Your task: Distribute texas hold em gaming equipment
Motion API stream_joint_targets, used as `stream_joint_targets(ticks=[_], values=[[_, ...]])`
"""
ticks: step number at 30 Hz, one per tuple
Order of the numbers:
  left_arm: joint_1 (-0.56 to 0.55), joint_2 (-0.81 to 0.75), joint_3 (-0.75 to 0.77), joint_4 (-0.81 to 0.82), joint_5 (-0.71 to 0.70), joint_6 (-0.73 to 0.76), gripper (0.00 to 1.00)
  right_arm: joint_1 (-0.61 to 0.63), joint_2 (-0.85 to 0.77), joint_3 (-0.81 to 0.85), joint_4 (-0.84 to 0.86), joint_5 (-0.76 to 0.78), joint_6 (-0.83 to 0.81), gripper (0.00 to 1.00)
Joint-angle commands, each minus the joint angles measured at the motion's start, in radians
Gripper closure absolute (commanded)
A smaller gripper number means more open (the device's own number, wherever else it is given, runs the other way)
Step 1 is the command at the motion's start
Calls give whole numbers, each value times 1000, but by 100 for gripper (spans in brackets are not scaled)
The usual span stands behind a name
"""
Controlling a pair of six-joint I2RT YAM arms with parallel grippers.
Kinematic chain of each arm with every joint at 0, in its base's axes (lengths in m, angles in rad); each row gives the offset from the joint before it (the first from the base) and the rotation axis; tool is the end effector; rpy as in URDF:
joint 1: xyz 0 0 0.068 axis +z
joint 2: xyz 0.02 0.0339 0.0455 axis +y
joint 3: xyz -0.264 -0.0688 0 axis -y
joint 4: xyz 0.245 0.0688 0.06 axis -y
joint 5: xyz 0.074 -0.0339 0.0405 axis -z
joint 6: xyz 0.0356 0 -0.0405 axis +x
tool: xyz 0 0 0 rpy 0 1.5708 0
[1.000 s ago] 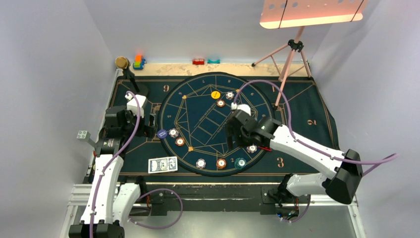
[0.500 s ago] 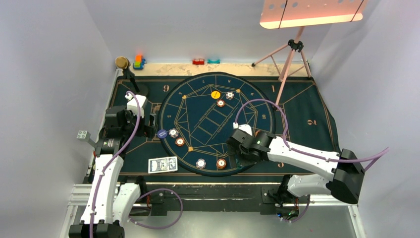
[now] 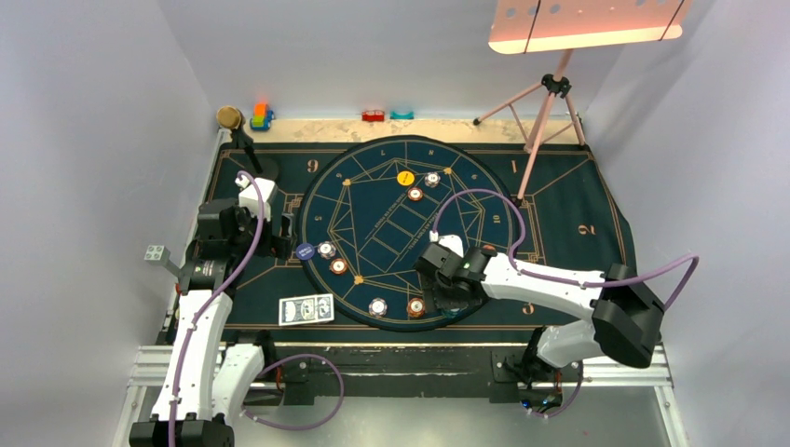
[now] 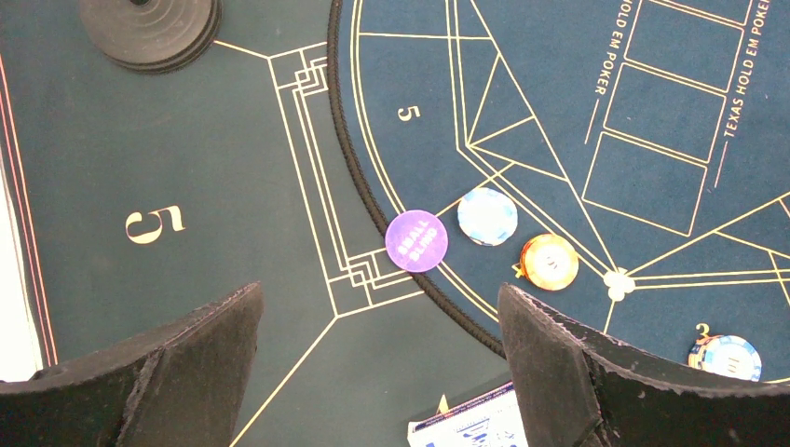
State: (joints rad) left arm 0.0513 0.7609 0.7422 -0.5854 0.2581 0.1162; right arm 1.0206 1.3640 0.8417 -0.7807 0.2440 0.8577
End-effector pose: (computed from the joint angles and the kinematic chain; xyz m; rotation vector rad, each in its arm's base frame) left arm 0.1644 -0.0007 0.2894 0.2164 2.1470 -0.1839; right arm 0.1311 0.1973 0.1970 -0.1808 2.7809 0.1012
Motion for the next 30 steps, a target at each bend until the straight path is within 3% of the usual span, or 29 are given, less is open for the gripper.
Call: stream_joint_targets(ticks=[1,21,30], values=[[7,-11,-2,28,15,14,0,4,-6,-14,29,27,30,27],[7,-12,-1,27,13,14,0,4,-17,4,-45,101,34,58],[7,-12,-1,28,11,14,0,4,-57,104,-138,162,23,75]])
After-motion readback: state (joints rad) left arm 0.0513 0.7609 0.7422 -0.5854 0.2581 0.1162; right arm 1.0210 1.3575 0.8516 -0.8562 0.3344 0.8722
